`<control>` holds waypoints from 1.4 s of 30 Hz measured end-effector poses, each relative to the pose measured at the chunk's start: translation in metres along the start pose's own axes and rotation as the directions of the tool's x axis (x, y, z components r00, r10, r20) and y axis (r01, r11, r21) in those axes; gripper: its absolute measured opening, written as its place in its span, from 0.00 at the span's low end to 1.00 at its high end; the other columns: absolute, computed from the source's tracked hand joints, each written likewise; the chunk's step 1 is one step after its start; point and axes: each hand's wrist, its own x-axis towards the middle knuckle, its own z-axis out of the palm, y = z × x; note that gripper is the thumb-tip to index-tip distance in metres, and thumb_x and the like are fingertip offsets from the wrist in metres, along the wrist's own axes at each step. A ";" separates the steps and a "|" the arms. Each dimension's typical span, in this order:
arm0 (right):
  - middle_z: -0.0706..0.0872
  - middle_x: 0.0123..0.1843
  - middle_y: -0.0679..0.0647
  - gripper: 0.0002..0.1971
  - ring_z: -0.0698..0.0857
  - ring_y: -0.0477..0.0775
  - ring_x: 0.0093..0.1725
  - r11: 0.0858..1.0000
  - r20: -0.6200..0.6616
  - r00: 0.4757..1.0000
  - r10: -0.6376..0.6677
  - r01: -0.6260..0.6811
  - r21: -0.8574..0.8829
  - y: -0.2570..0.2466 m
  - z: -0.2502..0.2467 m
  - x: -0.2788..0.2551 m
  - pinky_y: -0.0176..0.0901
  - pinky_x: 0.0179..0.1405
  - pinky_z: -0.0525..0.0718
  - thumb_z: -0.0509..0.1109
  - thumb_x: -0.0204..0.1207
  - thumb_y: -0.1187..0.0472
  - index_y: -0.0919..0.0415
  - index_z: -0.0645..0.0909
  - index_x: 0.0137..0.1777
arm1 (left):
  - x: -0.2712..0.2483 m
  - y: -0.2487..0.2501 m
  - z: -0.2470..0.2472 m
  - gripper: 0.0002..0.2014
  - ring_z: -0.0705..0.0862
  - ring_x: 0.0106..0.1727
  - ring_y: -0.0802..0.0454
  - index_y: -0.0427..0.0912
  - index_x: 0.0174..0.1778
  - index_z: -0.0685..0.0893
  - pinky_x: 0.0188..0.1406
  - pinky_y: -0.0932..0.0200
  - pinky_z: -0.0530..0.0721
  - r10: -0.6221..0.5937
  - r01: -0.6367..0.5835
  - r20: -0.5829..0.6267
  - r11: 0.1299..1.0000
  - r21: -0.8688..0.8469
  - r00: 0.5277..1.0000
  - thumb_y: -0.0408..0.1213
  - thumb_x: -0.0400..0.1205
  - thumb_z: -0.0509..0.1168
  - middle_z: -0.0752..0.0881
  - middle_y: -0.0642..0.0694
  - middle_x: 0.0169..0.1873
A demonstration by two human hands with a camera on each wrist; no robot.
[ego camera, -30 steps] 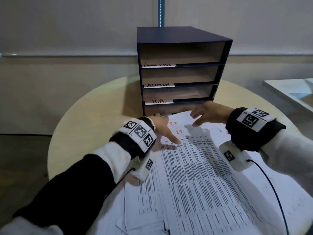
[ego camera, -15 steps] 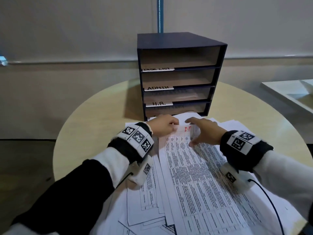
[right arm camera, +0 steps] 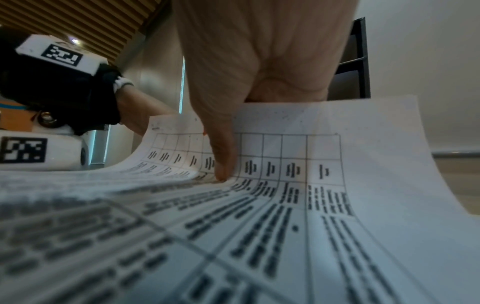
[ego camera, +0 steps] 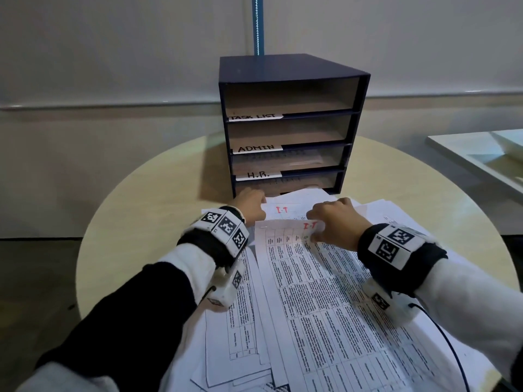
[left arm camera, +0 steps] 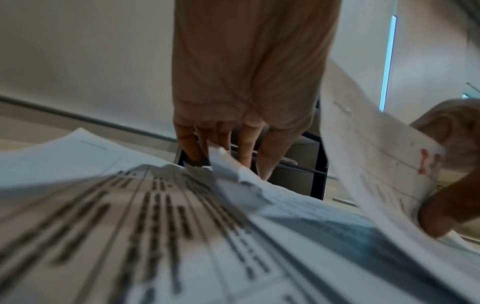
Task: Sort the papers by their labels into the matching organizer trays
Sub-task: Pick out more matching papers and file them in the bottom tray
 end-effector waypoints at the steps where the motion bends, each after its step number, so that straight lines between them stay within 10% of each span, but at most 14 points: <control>1: 0.80 0.61 0.49 0.14 0.76 0.52 0.63 1.000 0.012 1.000 -0.005 0.005 0.017 0.000 0.000 -0.001 0.49 0.66 0.62 0.68 0.77 0.56 0.53 0.80 0.62 | -0.002 0.001 -0.001 0.14 0.76 0.59 0.42 0.36 0.59 0.78 0.57 0.52 0.76 0.035 -0.037 -0.040 0.997 -0.064 0.999 0.26 0.78 0.60 0.79 0.37 0.61; 8: 0.48 0.85 0.50 0.17 0.49 0.54 0.82 0.996 -0.071 0.995 -0.067 0.064 -0.056 0.003 -0.002 -0.003 0.57 0.77 0.55 0.65 0.79 0.54 0.49 0.79 0.68 | -0.025 0.012 -0.019 0.07 0.80 0.45 0.54 0.39 0.45 0.84 0.42 0.69 0.77 0.200 -0.262 -0.193 0.882 -0.391 0.961 0.30 0.83 0.60 0.83 0.48 0.41; 14: 0.78 0.67 0.49 0.15 0.67 0.51 0.73 0.998 -0.223 0.974 0.047 -0.035 0.061 0.004 -0.016 -0.003 0.57 0.78 0.47 0.66 0.78 0.56 0.51 0.81 0.64 | -0.039 0.018 -0.027 0.04 0.82 0.36 0.60 0.43 0.37 0.86 0.39 0.70 0.79 0.236 -0.318 -0.214 0.733 -0.602 0.948 0.35 0.78 0.68 0.84 0.53 0.32; 19: 0.87 0.56 0.54 0.11 0.78 0.50 0.48 0.977 -0.387 0.912 0.136 -0.058 0.208 0.014 -0.047 0.004 0.49 0.72 0.57 0.67 0.79 0.61 0.60 0.84 0.58 | -0.044 0.027 -0.025 0.33 0.84 0.44 0.45 0.36 0.47 0.84 0.53 0.49 0.82 0.135 -0.299 -0.267 0.463 -0.834 0.954 0.64 0.80 0.48 0.85 0.37 0.40; 23: 0.85 0.45 0.57 0.06 0.77 0.56 0.44 0.953 -0.527 0.822 0.216 -0.061 0.296 0.015 -0.072 0.006 0.55 0.65 0.68 0.66 0.78 0.64 0.57 0.75 0.39 | -0.056 0.042 -0.015 0.27 0.85 0.55 0.55 0.41 0.63 0.78 0.57 0.61 0.83 0.105 -0.347 -0.339 0.466 -0.814 0.935 0.57 0.74 0.62 0.85 0.50 0.56; 26: 0.80 0.45 0.52 0.07 0.79 0.56 0.49 0.937 -0.632 0.742 0.223 0.016 0.349 0.009 -0.085 0.000 0.53 0.64 0.67 0.69 0.75 0.64 0.58 0.72 0.45 | -0.053 0.050 -0.012 0.11 0.83 0.53 0.49 0.38 0.60 0.78 0.57 0.49 0.83 -0.038 -0.340 -0.418 0.518 -0.785 0.907 0.38 0.85 0.59 0.85 0.41 0.56; 31: 0.72 0.67 0.61 0.35 0.69 0.59 0.68 0.846 -0.768 0.406 0.496 -0.028 0.532 0.021 -0.090 -0.015 0.46 0.66 0.62 0.78 0.65 0.52 0.65 0.69 0.68 | -0.051 0.049 -0.040 0.11 0.80 0.41 0.48 0.34 0.52 0.78 0.46 0.44 0.84 -0.105 -0.414 -0.540 0.526 -0.743 0.835 0.35 0.87 0.53 0.84 0.33 0.47; 33: 0.67 0.73 0.62 0.44 0.66 0.58 0.74 0.703 -0.624 0.439 0.646 -0.023 0.711 0.034 -0.089 -0.014 0.49 0.74 0.62 0.80 0.63 0.49 0.65 0.63 0.73 | -0.051 0.048 -0.054 0.08 0.76 0.41 0.49 0.38 0.50 0.76 0.43 0.51 0.80 -0.106 -0.472 -0.571 0.453 -0.756 0.814 0.34 0.87 0.52 0.80 0.39 0.44; 36: 0.80 0.67 0.61 0.39 0.82 0.53 0.63 0.366 -0.456 0.678 0.577 0.284 0.886 0.040 -0.091 -0.011 0.49 0.66 0.80 0.78 0.61 0.54 0.69 0.68 0.70 | -0.051 0.050 -0.072 0.08 0.75 0.45 0.49 0.37 0.52 0.75 0.48 0.48 0.78 -0.090 -0.529 -0.613 0.417 -0.739 0.785 0.38 0.86 0.55 0.77 0.39 0.44; 39: 0.84 0.58 0.58 0.21 0.85 0.45 0.52 0.443 -0.585 0.628 0.513 0.389 0.807 0.032 -0.108 -0.011 0.44 0.60 0.84 0.69 0.66 0.62 0.62 0.74 0.60 | -0.054 0.054 -0.084 0.17 0.82 0.45 0.46 0.38 0.50 0.80 0.53 0.39 0.84 -0.044 -0.570 -0.644 0.424 -0.704 0.764 0.50 0.80 0.62 0.81 0.40 0.43; 42: 0.83 0.50 0.48 0.13 0.84 0.35 0.47 0.452 -0.673 0.575 0.465 0.500 0.739 0.027 -0.122 -0.010 0.36 0.56 0.82 0.62 0.73 0.70 0.52 0.71 0.51 | -0.059 0.061 -0.091 0.06 0.84 0.42 0.50 0.50 0.44 0.81 0.48 0.54 0.84 -0.009 -0.639 -0.688 0.358 -0.680 0.726 0.38 0.84 0.61 0.85 0.50 0.38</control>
